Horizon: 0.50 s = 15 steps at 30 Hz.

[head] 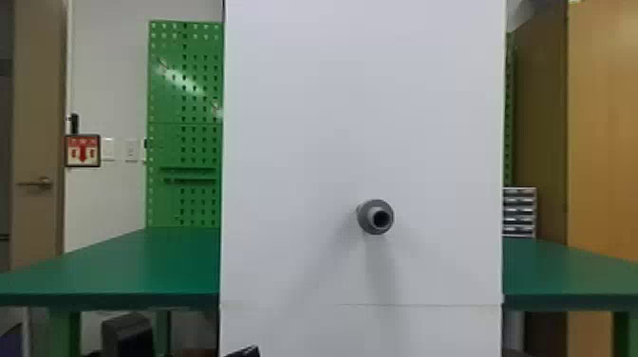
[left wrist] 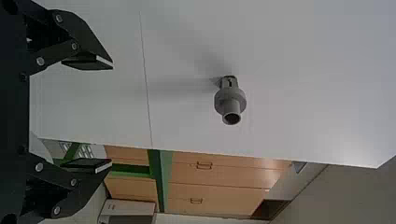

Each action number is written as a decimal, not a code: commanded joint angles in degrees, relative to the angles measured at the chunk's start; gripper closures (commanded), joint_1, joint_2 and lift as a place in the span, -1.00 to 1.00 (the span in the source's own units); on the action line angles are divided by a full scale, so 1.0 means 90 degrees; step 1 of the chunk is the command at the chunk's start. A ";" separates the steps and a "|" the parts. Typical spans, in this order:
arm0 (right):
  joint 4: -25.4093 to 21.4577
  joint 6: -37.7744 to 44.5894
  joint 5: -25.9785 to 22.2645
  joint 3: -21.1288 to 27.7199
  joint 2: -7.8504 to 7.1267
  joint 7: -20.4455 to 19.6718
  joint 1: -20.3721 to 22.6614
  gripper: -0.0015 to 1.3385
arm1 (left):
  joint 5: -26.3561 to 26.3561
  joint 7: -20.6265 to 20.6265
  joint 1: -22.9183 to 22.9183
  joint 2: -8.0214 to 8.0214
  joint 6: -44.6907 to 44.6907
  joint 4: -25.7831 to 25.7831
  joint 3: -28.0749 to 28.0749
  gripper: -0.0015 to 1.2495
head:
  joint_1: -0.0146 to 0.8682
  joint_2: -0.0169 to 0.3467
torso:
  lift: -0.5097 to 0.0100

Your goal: Hold the wheel and insert it

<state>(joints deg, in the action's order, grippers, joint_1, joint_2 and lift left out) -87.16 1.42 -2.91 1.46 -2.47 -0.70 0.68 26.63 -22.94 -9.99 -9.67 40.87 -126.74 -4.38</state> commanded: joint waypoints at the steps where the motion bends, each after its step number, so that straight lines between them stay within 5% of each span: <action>1: -0.0286 0.0184 0.0138 0.0043 0.0128 0.0000 -0.0046 0.51 | 0.0010 0.0000 -0.0004 0.0000 0.0000 0.0000 0.0008 -0.19 | -0.97 -0.82 | -0.93; 7: -0.0852 0.0623 0.0245 0.0170 0.0226 0.0000 -0.0105 0.51 | 0.0010 0.0000 -0.0004 0.0000 0.0000 0.0000 0.0008 -0.19 | -0.97 -0.82 | -0.93; 15: -0.1497 0.1395 0.0236 0.0102 0.0148 0.0000 -0.0271 0.51 | 0.0010 0.0000 -0.0023 -0.0020 0.0000 0.0000 -0.0001 -0.19 | -0.97 -0.82 | -0.93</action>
<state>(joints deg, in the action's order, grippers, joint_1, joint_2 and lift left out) -97.84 10.46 -0.51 2.82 -0.72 -0.70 -1.05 26.72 -22.94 -10.12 -9.76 40.87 -126.74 -4.38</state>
